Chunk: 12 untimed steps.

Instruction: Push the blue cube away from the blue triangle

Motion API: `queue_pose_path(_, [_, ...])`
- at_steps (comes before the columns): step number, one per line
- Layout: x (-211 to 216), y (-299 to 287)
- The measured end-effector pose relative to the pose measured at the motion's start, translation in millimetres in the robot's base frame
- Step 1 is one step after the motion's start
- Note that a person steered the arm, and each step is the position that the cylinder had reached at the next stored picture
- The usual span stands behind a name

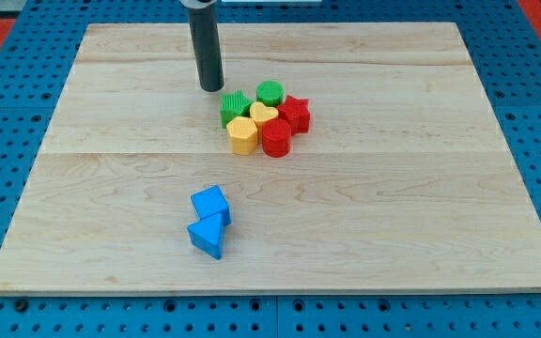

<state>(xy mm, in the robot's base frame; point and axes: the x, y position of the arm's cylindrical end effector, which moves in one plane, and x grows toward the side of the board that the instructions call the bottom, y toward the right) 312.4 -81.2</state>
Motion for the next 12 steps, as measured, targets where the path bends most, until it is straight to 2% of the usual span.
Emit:
queue_pose_path(1, [-23, 25])
queue_pose_path(2, [0, 32])
queue_pose_path(4, [25, -55])
queue_pose_path(5, [62, -66])
queue_pose_path(7, [201, -48])
queue_pose_path(9, [279, -36])
queue_pose_path(10, [305, 3])
queue_pose_path(12, [272, 16])
